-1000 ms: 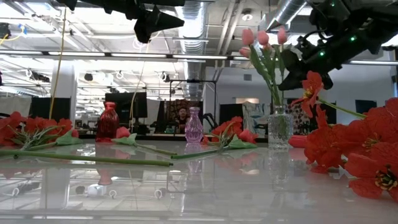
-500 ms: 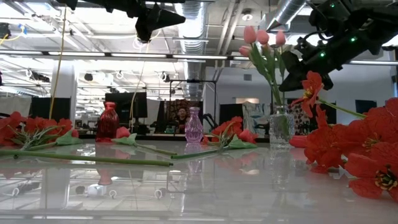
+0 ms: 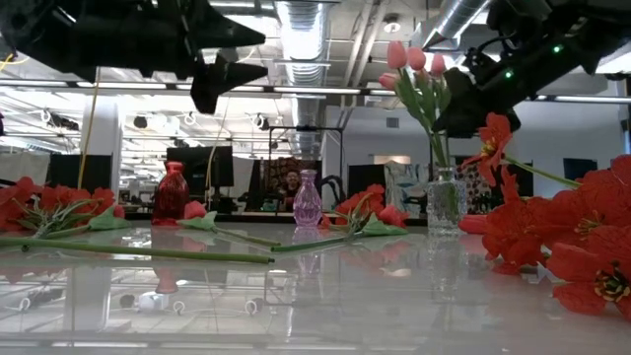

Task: Sort flowers into vase by color
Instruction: Put the top pink tulip into the transparent vase, then put the pink tulip into the transparent vase

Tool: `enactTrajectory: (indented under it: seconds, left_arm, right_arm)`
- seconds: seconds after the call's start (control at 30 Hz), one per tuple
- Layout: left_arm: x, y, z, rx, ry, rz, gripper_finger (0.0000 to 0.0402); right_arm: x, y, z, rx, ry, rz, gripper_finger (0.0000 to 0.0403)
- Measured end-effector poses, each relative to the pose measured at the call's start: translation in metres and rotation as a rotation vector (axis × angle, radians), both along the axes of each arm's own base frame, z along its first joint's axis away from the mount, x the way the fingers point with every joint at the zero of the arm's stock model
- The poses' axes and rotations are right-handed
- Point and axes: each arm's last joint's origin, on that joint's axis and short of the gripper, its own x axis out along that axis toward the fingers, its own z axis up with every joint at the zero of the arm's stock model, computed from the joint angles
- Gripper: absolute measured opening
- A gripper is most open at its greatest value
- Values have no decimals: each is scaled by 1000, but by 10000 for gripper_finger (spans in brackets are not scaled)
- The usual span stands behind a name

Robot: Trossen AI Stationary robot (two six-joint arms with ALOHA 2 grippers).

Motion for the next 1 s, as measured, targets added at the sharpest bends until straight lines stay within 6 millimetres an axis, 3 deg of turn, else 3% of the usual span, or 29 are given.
enactTrajectory:
  seconds: [0.17, 0.57, 0.73, 1.0]
  left_arm:
    - [0, 1, -3, 39, 33, -23, 235]
    - [-3, 9, -21, -54, 226, -96, 235]
    - [1, 2, -13, -68, 357, -95, 235]
    - [12, -6, 16, 104, 466, -40, 235]
  right_arm:
    - [-1, 2, 15, 72, 120, 40, 239]
    - [-11, 29, 43, 373, 277, 202, 231]
    - [-7, 53, 49, 480, 266, 377, 230]
    - [-11, 114, 47, 629, 345, 743, 230]
